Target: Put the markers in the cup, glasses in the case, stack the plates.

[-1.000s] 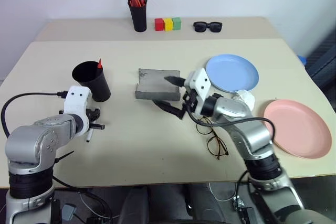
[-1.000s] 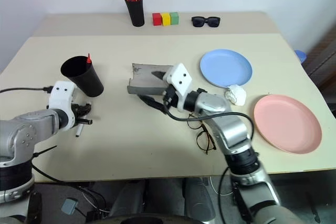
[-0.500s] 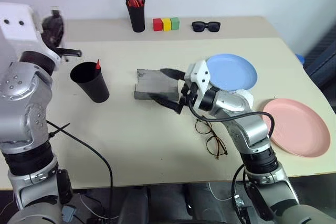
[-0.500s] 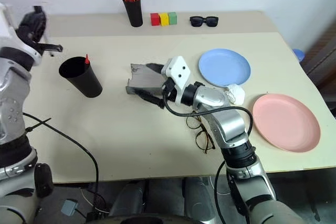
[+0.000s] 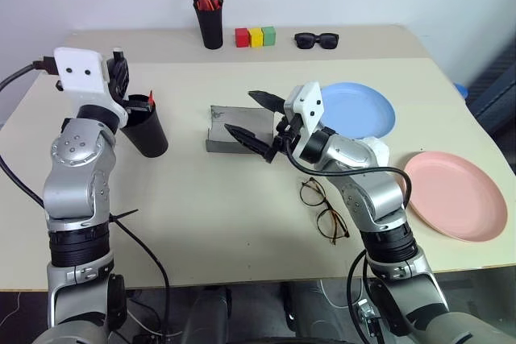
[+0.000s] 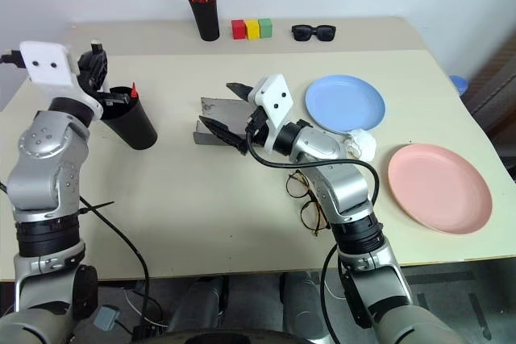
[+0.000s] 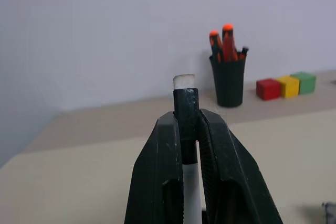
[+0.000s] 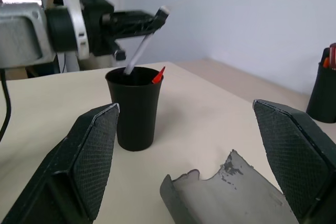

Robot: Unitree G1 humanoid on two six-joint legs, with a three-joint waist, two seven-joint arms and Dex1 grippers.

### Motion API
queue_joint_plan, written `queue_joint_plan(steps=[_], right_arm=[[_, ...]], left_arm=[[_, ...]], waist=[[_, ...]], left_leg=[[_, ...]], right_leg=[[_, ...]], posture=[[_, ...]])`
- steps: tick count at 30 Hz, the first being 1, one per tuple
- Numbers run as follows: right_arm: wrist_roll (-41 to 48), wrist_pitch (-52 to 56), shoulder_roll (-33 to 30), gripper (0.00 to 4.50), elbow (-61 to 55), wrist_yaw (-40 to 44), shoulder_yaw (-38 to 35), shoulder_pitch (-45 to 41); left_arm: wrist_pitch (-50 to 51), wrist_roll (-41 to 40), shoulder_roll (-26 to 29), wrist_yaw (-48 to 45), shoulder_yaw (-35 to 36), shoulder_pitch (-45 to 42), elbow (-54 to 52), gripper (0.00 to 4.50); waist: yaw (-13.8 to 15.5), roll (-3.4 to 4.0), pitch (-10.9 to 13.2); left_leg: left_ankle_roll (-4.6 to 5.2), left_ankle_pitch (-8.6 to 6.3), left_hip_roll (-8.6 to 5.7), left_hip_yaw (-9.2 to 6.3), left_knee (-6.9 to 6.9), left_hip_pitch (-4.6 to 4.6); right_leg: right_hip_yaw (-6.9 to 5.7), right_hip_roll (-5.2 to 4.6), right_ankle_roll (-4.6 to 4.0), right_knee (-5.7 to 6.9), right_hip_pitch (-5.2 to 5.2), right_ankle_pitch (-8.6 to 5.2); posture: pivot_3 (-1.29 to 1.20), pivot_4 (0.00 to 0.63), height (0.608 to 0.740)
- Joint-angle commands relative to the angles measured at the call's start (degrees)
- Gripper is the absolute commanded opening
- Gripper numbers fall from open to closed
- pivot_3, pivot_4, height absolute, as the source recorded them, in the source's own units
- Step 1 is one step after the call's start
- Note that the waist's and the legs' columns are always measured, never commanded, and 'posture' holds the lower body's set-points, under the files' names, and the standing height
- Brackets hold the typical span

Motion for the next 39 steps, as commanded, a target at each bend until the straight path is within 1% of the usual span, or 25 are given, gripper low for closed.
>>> queue_joint_plan(steps=[1, 2, 3, 9, 13, 14, 15, 16, 18, 20, 21, 22, 24, 27, 30, 32, 33, 34, 36, 39], right_arm=[[0.2, -1.1, 0.4, 4.18, -1.2, -0.2, -0.9, -1.4], [0.2, -1.1, 0.3, 4.18, -1.3, 0.0, -0.8, -1.4], [0.3, -1.0, 0.2, 4.18, -1.3, 0.1, -0.7, -1.4], [0.4, -0.8, 0.1, 4.18, -1.2, 0.5, -0.5, -1.6], [0.4, -0.5, -0.8, 4.18, -1.5, 1.0, -0.9, -1.4], [0.6, -0.3, -1.2, 4.18, -1.7, 1.2, -1.2, -1.2], [0.9, 0.3, -2.3, 4.18, -2.3, 1.8, -1.6, -0.7], [1.3, 1.2, -4.8, 4.18, -3.4, 3.4, -2.1, 0.4], [1.8, 2.4, -8.7, 4.18, -5.1, 5.8, -2.9, 2.0], [2.4, 3.1, -12.0, 4.18, -6.2, 7.2, -3.7, 3.2], [2.6, 3.7, -13.8, 4.18, -6.9, 8.0, -4.3, 3.9], [2.8, 4.1, -15.2, 4.18, -7.5, 8.6, -4.9, 4.4], [2.9, 4.8, -17.7, 4.18, -8.3, 9.1, -6.3, 5.5], [2.6, 5.2, -19.9, 4.18, -9.0, 8.4, -7.9, 6.6], [1.6, 5.5, -22.0, 4.18, -10.4, 7.7, -9.5, 8.7], [1.2, 5.6, -23.1, 4.18, -11.2, 7.3, -10.2, 9.9], [1.0, 5.6, -23.7, 4.18, -11.5, 7.1, -10.6, 10.5], [0.9, 5.6, -24.3, 4.18, -12.0, 6.9, -11.2, 11.2], [0.9, 5.7, -25.0, 4.18, -12.5, 6.5, -12.0, 12.0], [0.7, 5.8, -25.8, 4.18, -13.2, 5.9, -12.7, 13.1]], left_arm=[[-2.5, 0.8, -0.1, 0.3, 0.9, 0.2, -1.4, 1.31], [-2.6, 0.8, -0.4, 0.3, 1.0, 0.4, -1.5, 1.82], [-2.8, 0.9, -0.5, 0.3, 0.9, 0.8, -1.7, 2.24], [-3.2, 1.1, -1.6, 1.1, 1.1, 1.5, -3.1, 2.24], [-3.0, -2.3, -2.2, -1.4, 0.8, -0.1, -6.5, 2.24], [-2.1, -3.8, -2.2, -2.8, 0.2, -0.5, -7.5, 2.24], [-0.2, -6.7, -1.8, -6.3, -1.4, -0.9, -9.1, 2.24], [3.1, -9.8, -0.5, -11.4, -4.7, -1.4, -10.8, 2.51], [6.5, -10.8, 2.7, -18.4, -10.3, -2.0, -11.2, 3.08], [11.7, -10.6, 5.4, -21.6, -14.7, -3.6, -8.6, 4.05], [10.2, -8.0, 7.1, -23.9, -18.1, -4.5, -6.8, 4.45], [9.2, -5.8, 8.3, -25.7, -20.9, -5.6, -5.0, 4.45], [11.5, -5.4, 9.1, -29.7, -24.9, -8.6, -0.6, 4.45], [10.4, -2.5, 9.7, -34.6, -30.0, -12.1, 6.1, 4.45], [11.8, -1.1, 7.0, -38.7, -33.5, -17.5, 17.8, 4.45], [11.7, -1.0, 5.4, -41.8, -34.2, -19.9, 23.1, 4.45], [10.5, 0.4, 5.2, -42.9, -35.4, -21.0, 25.6, 4.45], [9.1, 1.8, 5.1, -44.3, -36.5, -22.0, 28.0, 4.21], [7.1, 3.4, 4.9, -46.5, -37.5, -23.2, 31.0, 3.56], [3.5, 4.2, 5.7, -51.2, -38.0, -22.9, 31.7, 2.03]], waist=[[0.0, 0.0, 0.0], [0.0, 0.0, 0.0], [0.1, 0.0, 0.0], [0.1, 0.0, 0.0], [0.1, 0.0, 0.0], [0.1, 0.0, 0.0], [0.1, 0.0, 0.0], [0.2, 0.0, 0.0], [0.7, -0.01, 0.0], [0.6, 0.01, 0.0], [0.5, 0.02, 0.0], [0.1, 0.03, 0.0], [-0.1, 0.06, 0.0], [-0.3, 0.06, 0.0], [0.1, 0.07, 0.0], [0.2, 0.06, 0.0], [0.2, 0.06, 0.0], [0.2, 0.06, 0.0], [0.2, 0.06, 0.0], [-0.1, 0.07, 0.0]], left_leg=[[0.0, 0.0, 0.0, 0.0, 0.0, 0.0], [0.0, 0.0, 0.0, 0.0, 0.0, -0.01], [0.0, 0.0, 0.0, 0.0, 0.0, -0.01], [0.0, 0.0, 0.0, 0.0, 0.0, 0.0], [0.0, 0.0, 0.0, 0.0, 0.0, -0.01], [0.0, 0.0, 0.0, 0.0, 0.0, 0.0], [0.0, 0.0, 0.0, 0.0, 0.0, -0.01], [0.0, 0.0, 0.0, 0.0, 0.01, -0.01], [0.0, 0.0, -0.01, -0.01, 0.03, -0.05], [0.0, 0.0, -0.07, 0.0, 0.04, -0.04], [0.01, -0.01, -0.07, 0.01, 0.04, -0.02], [0.01, 0.0, -0.06, 0.0, 0.03, 0.0], [0.01, 0.0, -0.02, -0.01, 0.01, 0.02], [0.02, 0.0, -0.02, 0.01, 0.0, 0.02], [0.02, 0.0, -0.02, -0.01, -0.01, 0.0], [0.02, 0.0, -0.03, 0.0, 0.04, -0.04], [0.02, 0.0, -0.03, 0.0, 0.05, -0.09], [0.03, -0.01, -0.03, 0.01, 0.05, -0.12], [0.03, -0.01, -0.03, 0.0, 0.03, -0.13], [0.04, -0.01, -0.03, 0.0, 0.0, -0.13]], right_leg=[[0.0, -0.01, 0.0, -0.01, 0.01, 0.0], [0.0, -0.01, 0.0, -0.02, 0.01, 0.0], [0.0, 0.0, 0.0, -0.02, 0.01, 0.0], [0.0, 0.0, 0.0, -0.01, 0.01, 0.0], [0.0, 0.0, 0.0, -0.01, 0.01, 0.0], [0.0, 0.0, 0.0, -0.01, 0.01, 0.0], [0.0, 0.0, 0.0, -0.01, 0.01, 0.0], [0.0, 0.0, 0.0, -0.01, 0.01, 0.0], [-0.02, -0.02, 0.02, -0.05, 0.06, -0.01], [-0.01, -0.07, 0.02, -0.09, 0.11, -0.02], [0.0, -0.06, 0.02, -0.08, 0.1, -0.02], [0.0, -0.03, 0.01, -0.06, 0.09, -0.03], [0.0, 0.03, 0.0, -0.01, 0.05, -0.04], [0.01, 0.03, 0.0, -0.01, 0.02, -0.04], [0.0, 0.03, 0.01, -0.01, 0.03, -0.05], [0.0, 0.01, 0.02, -0.05, 0.03, -0.04], [0.0, 0.0, 0.03, -0.07, 0.02, -0.05], [0.0, -0.01, 0.05, -0.08, 0.01, -0.05], [-0.01, -0.01, 0.05, -0.07, -0.02, -0.05], [0.0, 0.0, 0.05, -0.06, -0.05, -0.06]], posture=[[0.0, 0.15, 0.74], [0.0, 0.15, 0.74], [0.0, 0.15, 0.74], [0.0, 0.15, 0.74], [0.0, 0.15, 0.74], [0.0, 0.15, 0.74], [0.0, 0.15, 0.74], [0.0, 0.15, 0.74], [0.0, 0.15, 0.74], [0.0, 0.15, 0.74], [0.0, 0.15, 0.74], [0.0, 0.15, 0.74], [0.0, 0.15, 0.74], [0.0, 0.15, 0.74], [0.0, 0.15, 0.74], [0.0, 0.15, 0.74], [0.0, 0.15, 0.74], [0.0, 0.15, 0.74], [0.0, 0.15, 0.74], [0.0, 0.15, 0.74]])
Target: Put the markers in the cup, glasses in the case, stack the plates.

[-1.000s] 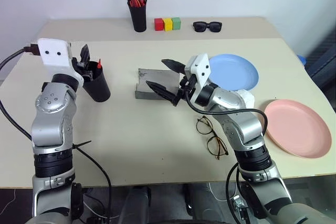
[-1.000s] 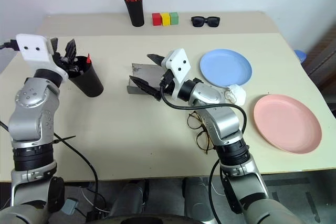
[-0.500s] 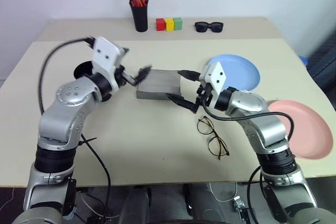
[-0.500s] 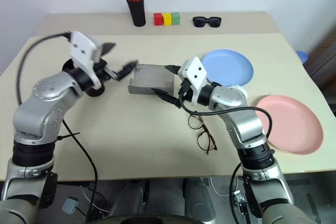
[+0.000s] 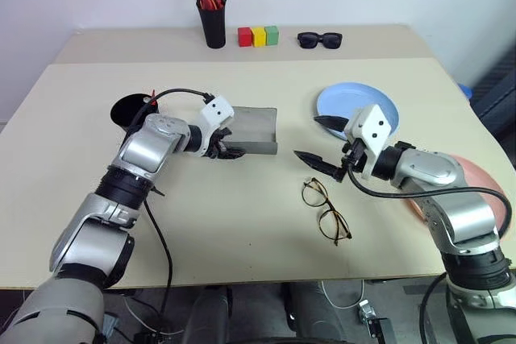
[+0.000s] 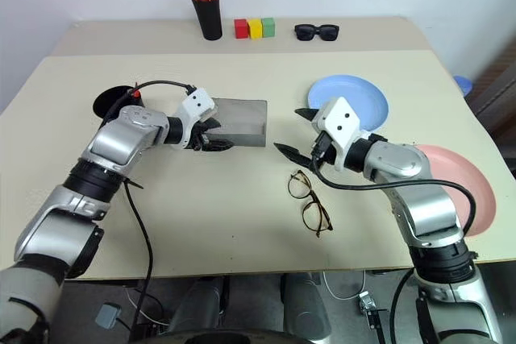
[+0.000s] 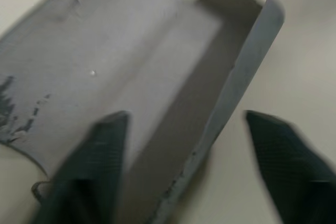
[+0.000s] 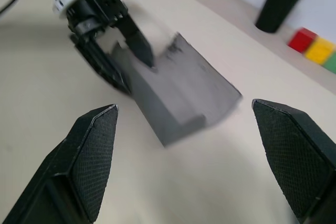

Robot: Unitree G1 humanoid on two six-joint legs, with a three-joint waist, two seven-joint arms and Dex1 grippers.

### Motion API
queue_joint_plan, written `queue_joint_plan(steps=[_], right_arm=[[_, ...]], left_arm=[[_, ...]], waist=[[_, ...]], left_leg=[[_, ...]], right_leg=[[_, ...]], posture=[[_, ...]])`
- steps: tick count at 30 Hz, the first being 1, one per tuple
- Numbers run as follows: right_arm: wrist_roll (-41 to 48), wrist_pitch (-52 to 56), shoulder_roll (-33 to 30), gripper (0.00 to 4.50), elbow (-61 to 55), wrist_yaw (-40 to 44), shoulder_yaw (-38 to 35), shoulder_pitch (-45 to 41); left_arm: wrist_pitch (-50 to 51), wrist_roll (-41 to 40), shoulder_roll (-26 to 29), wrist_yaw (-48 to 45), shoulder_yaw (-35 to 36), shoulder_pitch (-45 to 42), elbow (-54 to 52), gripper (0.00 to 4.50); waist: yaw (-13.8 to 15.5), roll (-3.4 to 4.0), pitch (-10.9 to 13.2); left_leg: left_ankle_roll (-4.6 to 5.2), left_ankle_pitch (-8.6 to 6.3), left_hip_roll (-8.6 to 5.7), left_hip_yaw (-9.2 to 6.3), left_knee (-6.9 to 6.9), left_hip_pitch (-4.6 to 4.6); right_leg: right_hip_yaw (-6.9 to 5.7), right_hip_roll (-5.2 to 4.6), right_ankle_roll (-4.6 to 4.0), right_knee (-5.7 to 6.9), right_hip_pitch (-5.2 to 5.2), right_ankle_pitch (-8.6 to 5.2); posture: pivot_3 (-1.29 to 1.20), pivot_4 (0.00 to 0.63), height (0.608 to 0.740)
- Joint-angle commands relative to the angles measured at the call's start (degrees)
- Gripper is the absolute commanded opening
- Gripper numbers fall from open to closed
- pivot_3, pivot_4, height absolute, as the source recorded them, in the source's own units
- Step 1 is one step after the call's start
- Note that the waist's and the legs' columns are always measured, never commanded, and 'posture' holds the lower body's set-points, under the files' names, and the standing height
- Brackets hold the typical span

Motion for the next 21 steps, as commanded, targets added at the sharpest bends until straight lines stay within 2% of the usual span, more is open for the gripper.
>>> queue_joint_plan(steps=[1, 4, 7, 11, 17, 21], right_arm=[[0.0, -0.1, -1.0, 4.18, -3.0, -1.0, -2.4, 0.5], [0.0, -0.1, -1.2, 4.18, -3.2, -1.2, -2.7, 1.0], [0.1, 0.5, -1.6, 4.18, -3.5, -1.0, -2.6, 1.4], [6.1, 12.5, -3.8, 4.18, -5.0, -0.5, -4.2, 1.9], [9.2, 23.9, -9.1, 4.18, -7.8, 0.0, -3.8, 3.3], [11.4, 29.6, -11.3, 4.18, -9.9, -0.5, -5.4, 5.9]], left_arm=[[-4.7, 1.7, 1.3, -5.0, -0.1, -0.7, -0.5, 1.51], [-8.0, 2.6, 1.4, -6.4, 0.7, 0.4, -1.4, 0.01], [-18.7, 2.8, 3.0, -9.0, 1.8, 5.0, -7.0, 0.01], [-17.4, 0.5, 8.7, -15.4, 1.0, 14.8, -23.5, 0.01], [-16.0, 2.2, 11.4, -16.3, 0.5, 19.7, -29.4, 0.01], [-15.9, 2.5, 10.2, -13.8, 1.7, 20.8, -29.4, 1.21]], waist=[[0.0, 0.0, 0.0], [0.1, 0.0, 0.0], [0.1, 0.0, 0.0], [0.1, 0.02, 0.0], [0.8, 0.03, 0.0], [1.1, 0.03, 0.0]], left_leg=[[0.0, 0.0, 0.0, 0.0, 0.0, 0.0], [0.0, 0.0, 0.0, 0.0, 0.02, 0.01], [0.0, 0.0, 0.0, 0.0, 0.04, 0.0], [0.01, -0.01, 0.01, 0.01, -0.02, -0.01], [0.04, -0.02, 0.02, 0.01, 0.13, 0.02], [0.04, -0.02, 0.01, 0.05, 0.16, 0.01]], right_leg=[[0.0, 0.0, 0.0, 0.01, 0.0, 0.0], [0.0, 0.0, 0.0, 0.03, 0.0, 0.0], [0.02, -0.02, 0.0, 0.02, 0.02, 0.0], [0.03, -0.04, -0.02, 0.01, 0.0, 0.0], [0.02, -0.03, -0.26, -0.01, 0.11, -0.13], [0.04, -0.05, -0.26, -0.04, 0.12, -0.14]], posture=[[0.0, 0.15, 0.74], [0.0, 0.15, 0.74], [0.0, 0.15, 0.74], [0.0, 0.15, 0.74], [0.0, 0.15, 0.74], [0.0, 0.15, 0.74]])
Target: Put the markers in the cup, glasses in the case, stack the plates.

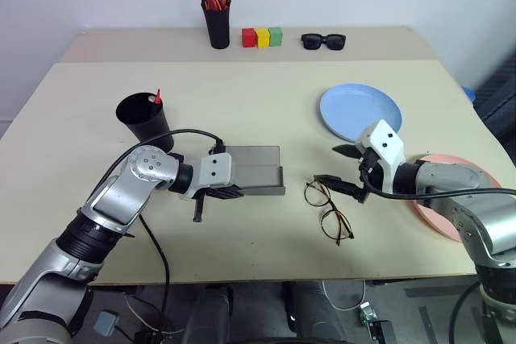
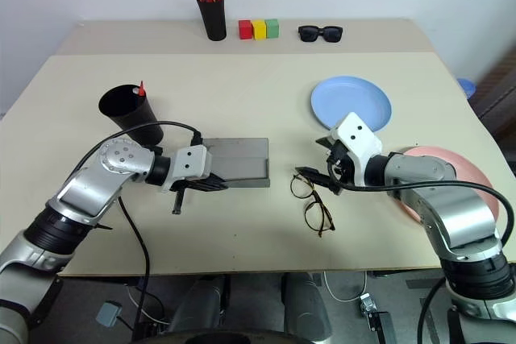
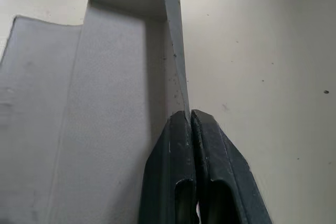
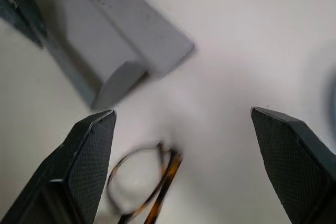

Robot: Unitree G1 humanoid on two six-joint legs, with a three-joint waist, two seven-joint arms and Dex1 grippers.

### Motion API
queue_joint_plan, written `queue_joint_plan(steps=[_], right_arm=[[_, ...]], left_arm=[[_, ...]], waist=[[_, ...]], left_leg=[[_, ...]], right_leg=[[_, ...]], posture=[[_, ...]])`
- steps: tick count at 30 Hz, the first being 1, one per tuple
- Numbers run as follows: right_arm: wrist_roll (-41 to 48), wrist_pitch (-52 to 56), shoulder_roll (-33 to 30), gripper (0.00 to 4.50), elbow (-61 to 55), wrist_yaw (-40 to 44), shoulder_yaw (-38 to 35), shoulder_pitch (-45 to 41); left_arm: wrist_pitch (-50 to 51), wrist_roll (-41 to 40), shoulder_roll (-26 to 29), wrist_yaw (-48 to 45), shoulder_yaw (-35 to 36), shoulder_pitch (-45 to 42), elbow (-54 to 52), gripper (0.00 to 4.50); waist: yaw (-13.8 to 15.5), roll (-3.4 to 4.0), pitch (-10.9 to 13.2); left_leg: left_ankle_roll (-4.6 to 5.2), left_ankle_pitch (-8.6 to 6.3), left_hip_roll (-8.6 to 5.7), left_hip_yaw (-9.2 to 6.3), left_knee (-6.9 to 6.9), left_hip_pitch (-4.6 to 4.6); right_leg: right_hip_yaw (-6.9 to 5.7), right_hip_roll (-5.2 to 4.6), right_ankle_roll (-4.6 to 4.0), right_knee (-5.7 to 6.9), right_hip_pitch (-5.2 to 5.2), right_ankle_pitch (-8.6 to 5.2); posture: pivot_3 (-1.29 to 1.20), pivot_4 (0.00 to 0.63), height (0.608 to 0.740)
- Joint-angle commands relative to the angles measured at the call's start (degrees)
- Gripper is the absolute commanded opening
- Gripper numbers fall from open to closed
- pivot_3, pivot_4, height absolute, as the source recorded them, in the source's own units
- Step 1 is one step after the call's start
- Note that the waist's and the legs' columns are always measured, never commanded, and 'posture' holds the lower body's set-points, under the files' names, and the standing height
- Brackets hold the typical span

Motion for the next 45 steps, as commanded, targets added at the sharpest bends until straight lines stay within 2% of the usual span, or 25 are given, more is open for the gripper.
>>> queue_joint_plan(steps=[1, 2, 7, 11, 18, 21, 27, 28, 33, 35, 37, 41, 45], right_arm=[[3.0, 4.7, -1.1, 4.18, -3.3, -0.9, -3.7, 1.5], [4.0, 6.1, -0.9, 4.18, -3.8, -1.3, -4.6, 2.0], [8.1, 12.4, 1.5, 4.18, -5.8, -4.6, -7.6, 4.4], [10.0, 15.8, 3.7, 4.18, -7.4, -7.3, -8.0, 5.6], [9.4, 18.4, 5.4, 4.18, -5.5, -11.1, -5.8, 6.3], [9.1, 18.3, 4.9, 3.37, -4.6, -11.1, -4.6, 6.2], [9.6, 18.7, 3.3, 0.24, -5.3, -10.4, -4.9, 5.9], [9.6, 18.5, 2.8, 0.06, -5.7, -10.3, -4.9, 5.8], [7.9, 10.6, -2.0, 0.06, -11.3, -6.6, -1.4, 1.0], [7.9, 7.9, -1.9, 0.06, -11.6, -4.9, 0.5, -3.7], [5.5, 4.1, -0.7, 0.06, -10.0, -3.2, 5.6, -10.2], [-4.7, -7.6, 5.0, 0.06, 1.3, 2.2, 20.7, -22.3], [-11.0, -17.6, 11.8, 0.06, 18.0, 10.6, 29.3, -31.3]], left_arm=[[-0.1, 0.0, -1.5, 2.8, 2.6, -0.1, -1.2, 1.86], [0.4, -0.8, -2.4, 3.8, 3.6, -0.1, -1.1, 2.28], [1.9, -3.0, -4.2, 7.3, 8.1, 1.0, -3.0, 2.28], [1.1, -1.8, -2.4, 10.1, 11.0, 3.5, -5.4, 2.28], [4.8, -6.3, -0.5, 13.0, 18.0, 10.6, -13.8, 2.28], [6.4, -7.9, -0.7, 14.5, 20.0, 12.6, -15.0, 2.35], [6.7, -6.9, 0.1, 17.6, 21.3, 14.8, -14.5, 2.35], [7.5, -7.7, -0.1, 18.3, 22.1, 15.1, -14.7, 2.35], [10.2, -10.1, -1.7, 23.1, 28.1, 20.2, -16.1, 2.35], [10.6, -10.4, -1.8, 24.1, 29.8, 23.0, -16.9, 2.35], [10.6, -11.4, -2.7, 25.3, 32.0, 26.1, -17.6, 2.35], [9.9, -12.8, -4.3, 26.4, 34.7, 29.7, -17.7, 2.35], [10.3, -13.5, -3.3, 26.7, 36.8, 31.6, -17.9, 2.35]], waist=[[0.4, 0.0, 0.0], [0.5, 0.0, 0.0], [0.5, -0.01, 0.0], [0.5, 0.0, 0.0], [0.6, 0.0, 0.0], [0.6, 0.0, 0.0], [0.5, 0.0, 0.0], [0.6, -0.01, 0.0], [0.3, 0.01, 0.0], [0.1, 0.01, 0.0], [-0.4, 0.02, 0.0], [-0.9, -0.01, 0.0], [-0.9, 0.0, 0.0]], left_leg=[[0.0, 0.0, 0.0, -0.01, -0.02, 0.0], [0.02, -0.01, 0.01, -0.01, -0.04, 0.0], [0.03, -0.02, 0.01, -0.01, -0.03, 0.0], [0.03, -0.02, 0.01, -0.01, -0.05, 0.01], [0.03, -0.02, 0.01, 0.0, -0.04, 0.01], [0.03, -0.02, 0.01, 0.0, -0.03, 0.02], [0.03, -0.02, 0.01, 0.0, -0.04, 0.02], [0.03, -0.02, 0.01, 0.0, -0.04, 0.06], [0.03, -0.02, 0.01, 0.03, -0.01, 0.07], [0.03, -0.02, 0.05, 0.04, -0.05, 0.11], [0.03, -0.02, 0.09, 0.04, -0.07, 0.12], [0.03, -0.02, 0.09, 0.03, -0.07, 0.13], [0.03, -0.02, 0.09, 0.04, -0.06, 0.11]], right_leg=[[-0.01, 0.01, 0.01, 0.01, -0.02, 0.0], [-0.01, 0.02, 0.03, 0.03, -0.05, 0.01], [-0.01, 0.03, 0.21, 0.03, -0.05, 0.11], [-0.01, 0.03, 0.21, 0.03, -0.05, 0.11], [-0.01, 0.02, 0.07, 0.03, -0.04, 0.03], [0.0, 0.01, 0.04, 0.02, -0.03, 0.02], [-0.01, 0.02, 0.04, 0.02, -0.03, 0.02], [0.0, 0.03, 0.04, 0.02, -0.01, 0.02], [0.0, 0.0, 0.02, 0.0, 0.01, 0.01], [-0.01, 0.04, 0.03, 0.03, -0.02, 0.01], [-0.02, 0.06, 0.02, 0.03, -0.03, 0.01], [-0.04, 0.05, 0.0, 0.02, -0.02, 0.02], [-0.04, 0.04, 0.0, 0.02, -0.02, 0.04]], posture=[[0.0, 0.15, 0.74], [0.0, 0.15, 0.74], [0.0, 0.15, 0.74], [0.0, 0.15, 0.74], [0.0, 0.15, 0.74], [0.0, 0.15, 0.74], [0.0, 0.15, 0.74], [0.0, 0.15, 0.74], [0.0, 0.15, 0.74], [0.0, 0.15, 0.74], [0.0, 0.15, 0.74], [0.0, 0.15, 0.74], [0.0, 0.15, 0.74]])
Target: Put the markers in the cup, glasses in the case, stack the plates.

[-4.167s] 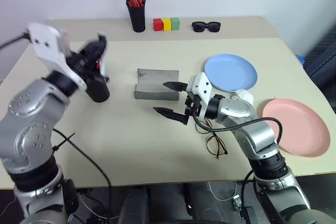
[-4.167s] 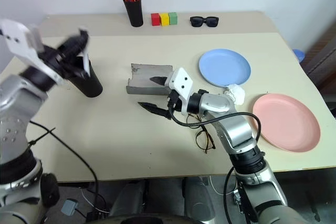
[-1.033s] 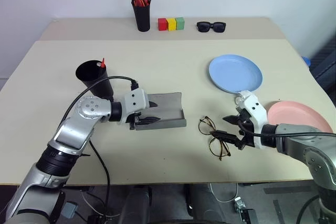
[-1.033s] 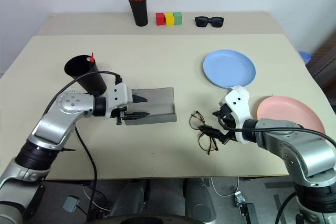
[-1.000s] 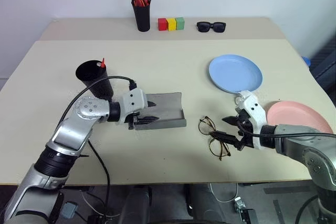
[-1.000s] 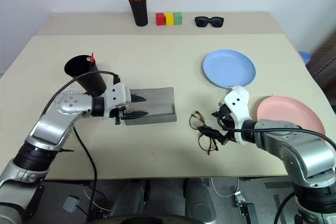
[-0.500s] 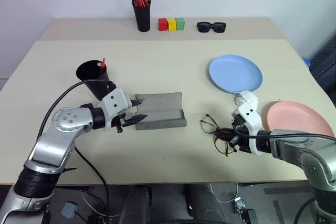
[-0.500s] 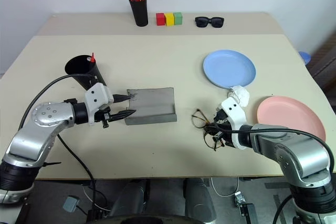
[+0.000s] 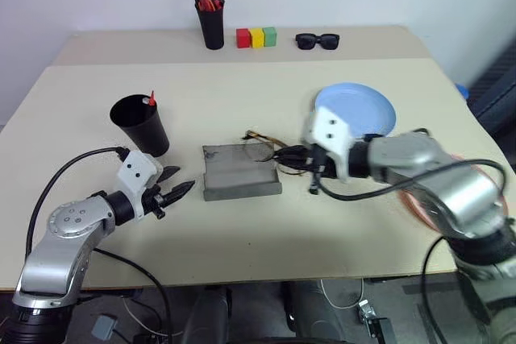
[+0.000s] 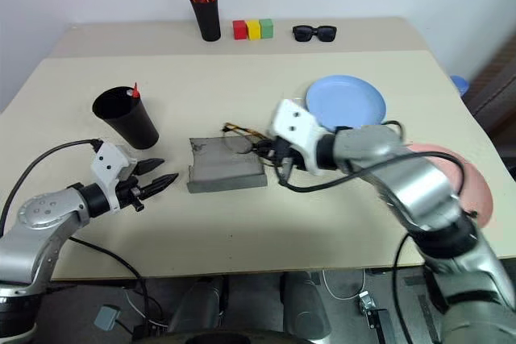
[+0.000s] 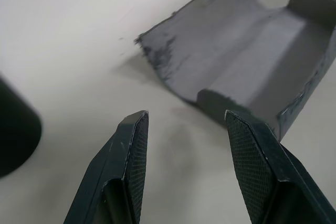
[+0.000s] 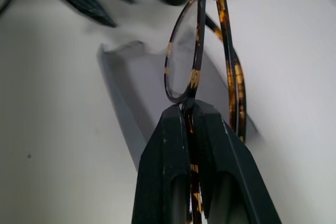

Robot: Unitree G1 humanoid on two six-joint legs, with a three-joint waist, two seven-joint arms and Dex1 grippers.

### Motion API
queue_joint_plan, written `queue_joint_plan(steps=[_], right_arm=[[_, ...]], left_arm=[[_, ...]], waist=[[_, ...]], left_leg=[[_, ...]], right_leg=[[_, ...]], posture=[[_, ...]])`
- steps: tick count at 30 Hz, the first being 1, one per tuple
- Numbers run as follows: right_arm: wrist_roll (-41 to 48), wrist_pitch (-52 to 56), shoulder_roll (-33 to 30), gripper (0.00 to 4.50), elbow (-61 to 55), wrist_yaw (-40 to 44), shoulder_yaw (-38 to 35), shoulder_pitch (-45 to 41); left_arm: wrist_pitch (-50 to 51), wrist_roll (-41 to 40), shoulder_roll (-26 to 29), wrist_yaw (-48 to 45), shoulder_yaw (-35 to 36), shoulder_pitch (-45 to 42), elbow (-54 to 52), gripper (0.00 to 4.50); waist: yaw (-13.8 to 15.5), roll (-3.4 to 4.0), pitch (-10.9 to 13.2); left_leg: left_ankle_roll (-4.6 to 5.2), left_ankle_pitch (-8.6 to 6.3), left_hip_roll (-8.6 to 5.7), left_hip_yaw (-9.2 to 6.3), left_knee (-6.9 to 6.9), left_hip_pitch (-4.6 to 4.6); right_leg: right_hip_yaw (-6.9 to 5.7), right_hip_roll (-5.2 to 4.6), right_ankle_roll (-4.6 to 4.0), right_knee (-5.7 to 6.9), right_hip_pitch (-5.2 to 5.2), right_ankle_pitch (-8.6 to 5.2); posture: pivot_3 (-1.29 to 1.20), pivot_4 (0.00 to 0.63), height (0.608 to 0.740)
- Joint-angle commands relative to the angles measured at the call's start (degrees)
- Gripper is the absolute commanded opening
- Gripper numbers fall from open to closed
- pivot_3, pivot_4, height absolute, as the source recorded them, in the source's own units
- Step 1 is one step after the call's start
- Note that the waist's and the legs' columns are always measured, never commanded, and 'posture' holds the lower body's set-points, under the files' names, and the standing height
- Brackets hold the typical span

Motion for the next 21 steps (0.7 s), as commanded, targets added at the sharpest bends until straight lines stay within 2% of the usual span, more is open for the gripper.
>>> queue_joint_plan(steps=[1, 4, 5, 8, 13, 16, 19, 21], right_arm=[[-5.3, -8.8, 3.9, 0.06, 11.7, 7.5, 5.1, -5.8], [-8.5, -14.8, 6.6, 0.06, 20.2, 13.2, 8.2, -8.1], [-9.5, -15.9, 7.2, 0.37, 22.1, 14.1, 8.6, -8.5], [-10.2, -16.9, 8.4, 1.53, 24.0, 16.3, 7.6, -8.8], [-10.8, -16.8, 9.9, 4.07, 22.7, 14.3, 3.3, -8.7], [-9.5, -15.2, 8.4, 4.11, 17.4, 13.4, -0.7, -7.4], [-8.2, -13.5, 5.0, 4.11, 8.0, 11.3, -5.9, -1.7], [-7.9, -12.4, 2.0, 4.11, 1.1, 9.7, -8.9, 4.3]], left_arm=[[-1.1, -0.4, 1.3, 0.4, 2.8, 1.0, -1.5, 2.35], [-1.3, -0.1, 1.9, 0.7, 3.3, 2.3, -2.5, 2.35], [-1.2, -0.2, 1.9, 1.0, 3.5, 2.4, -3.0, 2.35], [-0.7, -0.6, 2.0, 1.7, 3.2, 2.1, -4.0, 2.35], [2.3, -3.3, 1.4, 1.8, 1.6, -1.3, -5.1, 2.35], [5.5, -2.4, 0.4, 3.8, -3.3, -7.9, -3.9, 1.57], [8.6, 1.4, -3.2, 8.2, -10.1, -18.9, 1.7, 0.15], [11.7, 4.1, -5.9, 10.9, -14.5, -26.8, 7.5, 0.15]], waist=[[0.0, 0.01, 0.0], [0.1, 0.01, 0.0], [0.1, 0.01, 0.0], [0.1, 0.02, 0.0], [0.0, 0.03, 0.0], [0.4, 0.05, 0.0], [1.1, 0.02, 0.0], [2.1, -0.09, -0.1]], left_leg=[[0.0, 0.0, 0.0, 0.0, 0.0, -0.01], [0.0, 0.0, -0.01, -0.01, -0.05, -0.02], [0.0, 0.0, 0.0, -0.02, -0.06, -0.01], [0.0, 0.0, -0.01, -0.03, -0.06, -0.01], [0.0, 0.0, 0.0, -0.03, -0.05, 0.02], [0.0, 0.0, 0.0, -0.03, -0.05, 0.01], [-0.01, 0.0, -0.03, -0.06, -0.02, -0.01], [-0.01, 0.0, -0.08, -0.17, 0.01, -0.02]], right_leg=[[0.0, 0.0, 0.01, 0.0, 0.0, 0.01], [-0.01, 0.0, 0.04, 0.0, -0.01, 0.02], [-0.01, 0.0, 0.05, 0.0, -0.02, 0.03], [-0.02, 0.0, 0.04, 0.01, -0.02, 0.03], [-0.01, 0.02, 0.04, 0.08, -0.03, 0.03], [-0.02, 0.02, 0.18, 0.06, -0.02, 0.11], [-0.03, 0.0, 0.21, 0.01, 0.02, 0.12], [-0.12, -0.02, 0.24, -0.01, 0.14, 0.12]], posture=[[0.0, 0.15, 0.74], [0.0, 0.15, 0.74], [0.0, 0.15, 0.74], [0.0, 0.15, 0.74], [0.0, 0.15, 0.74], [0.0, 0.15, 0.74], [0.0, 0.15, 0.74], [0.0, 0.15, 0.74]])
